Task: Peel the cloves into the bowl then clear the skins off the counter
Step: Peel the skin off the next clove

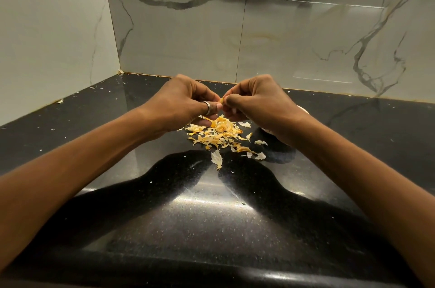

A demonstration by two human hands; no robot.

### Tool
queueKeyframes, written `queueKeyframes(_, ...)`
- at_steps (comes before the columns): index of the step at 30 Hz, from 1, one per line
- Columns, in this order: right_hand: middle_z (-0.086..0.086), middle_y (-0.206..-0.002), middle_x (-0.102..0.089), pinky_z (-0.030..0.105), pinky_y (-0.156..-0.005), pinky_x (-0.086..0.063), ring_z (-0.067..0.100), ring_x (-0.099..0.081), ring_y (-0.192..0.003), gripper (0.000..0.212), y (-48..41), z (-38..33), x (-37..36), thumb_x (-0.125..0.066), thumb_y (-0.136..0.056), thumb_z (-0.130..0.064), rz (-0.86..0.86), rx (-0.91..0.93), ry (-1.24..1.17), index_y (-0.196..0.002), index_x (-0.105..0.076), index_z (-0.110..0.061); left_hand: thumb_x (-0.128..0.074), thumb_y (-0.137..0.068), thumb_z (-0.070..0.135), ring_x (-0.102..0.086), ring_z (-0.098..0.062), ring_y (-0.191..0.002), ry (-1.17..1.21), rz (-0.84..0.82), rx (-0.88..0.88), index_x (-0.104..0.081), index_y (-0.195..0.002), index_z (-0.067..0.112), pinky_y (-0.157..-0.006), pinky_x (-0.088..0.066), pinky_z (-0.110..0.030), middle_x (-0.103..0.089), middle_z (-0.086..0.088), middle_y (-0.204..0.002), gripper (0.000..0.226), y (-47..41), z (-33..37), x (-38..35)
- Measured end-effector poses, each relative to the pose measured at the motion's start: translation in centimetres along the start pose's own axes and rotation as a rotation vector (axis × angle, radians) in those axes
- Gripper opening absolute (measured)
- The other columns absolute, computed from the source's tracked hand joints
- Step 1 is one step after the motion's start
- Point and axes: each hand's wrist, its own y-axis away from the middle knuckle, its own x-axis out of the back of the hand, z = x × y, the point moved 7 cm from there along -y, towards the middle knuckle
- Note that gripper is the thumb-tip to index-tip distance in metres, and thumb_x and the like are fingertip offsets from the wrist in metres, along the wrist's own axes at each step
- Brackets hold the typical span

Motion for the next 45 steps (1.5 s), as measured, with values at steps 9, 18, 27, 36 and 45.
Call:
queueKeyframes(9, 0.012, -0.079, -0.074, 0.026, -0.066, -0.06, 0.022, -0.073, -0.073, 0.014, -0.1, -0.1, -0.3, -0.063, -0.095, -0.008, -0.037, 0.056, 0.126, -0.089, -0.073, 0.0, -0.075, -0.085, 0.011, -0.075, -0.02, -0.074, -0.117, 0.039, -0.057, -0.077, -0.094, 0.008, -0.069, -0.063, -0.029, -0.075, -0.008, -0.076, 0.01, -0.2, 0.0, 0.3)
queueKeyframes(18, 0.002, -0.077, -0.072, 0.039, -0.072, -0.06, 0.015, -0.07, -0.07, 0.012, 0.3, -1.4, -0.4, -0.064, -0.096, -0.017, -0.065, 0.227, 0.459, -0.093, -0.074, -0.012, -0.069, -0.093, 0.016, -0.071, -0.008, -0.067, -0.407, -0.01, -0.24, -0.077, -0.107, 0.013, -0.064, -0.062, -0.026, -0.07, 0.008, -0.077, 0.017, 0.0, 0.8, -0.2)
queueKeyframes(27, 0.0, -0.075, -0.073, 0.036, -0.074, -0.061, 0.011, -0.071, -0.068, 0.013, 0.4, -1.0, -0.6, -0.063, -0.097, -0.017, -0.126, 0.191, 0.424, -0.088, -0.072, -0.015, -0.071, -0.091, 0.013, -0.073, -0.008, -0.068, -0.433, -0.007, -0.308, -0.076, -0.108, 0.012, -0.065, -0.062, -0.03, -0.069, 0.012, -0.08, 0.018, 0.0, 1.0, -0.1)
queueKeyframes(36, -0.002, -0.072, -0.071, 0.034, -0.071, -0.06, 0.013, -0.069, -0.066, 0.017, 0.6, -1.7, -0.4, -0.06, -0.098, -0.015, -0.101, 0.234, 0.413, -0.087, -0.072, -0.011, -0.073, -0.088, 0.005, -0.074, -0.02, -0.075, -0.225, -0.014, -0.226, -0.076, -0.101, 0.004, -0.073, -0.063, -0.03, -0.074, -0.008, -0.081, 0.014, -0.4, 1.1, 0.7)
queueKeyframes(45, -0.004, -0.068, -0.068, 0.03, -0.066, -0.057, 0.007, -0.064, -0.06, 0.019, 0.7, -1.8, -0.4, -0.061, -0.098, -0.015, -0.089, 0.247, 0.414, -0.081, -0.069, -0.018, -0.07, -0.088, 0.003, -0.074, -0.023, -0.08, -0.127, -0.049, -0.139, -0.074, -0.102, 0.0, -0.072, -0.061, -0.026, -0.074, -0.016, -0.086, 0.014, -0.1, 0.9, 0.5)
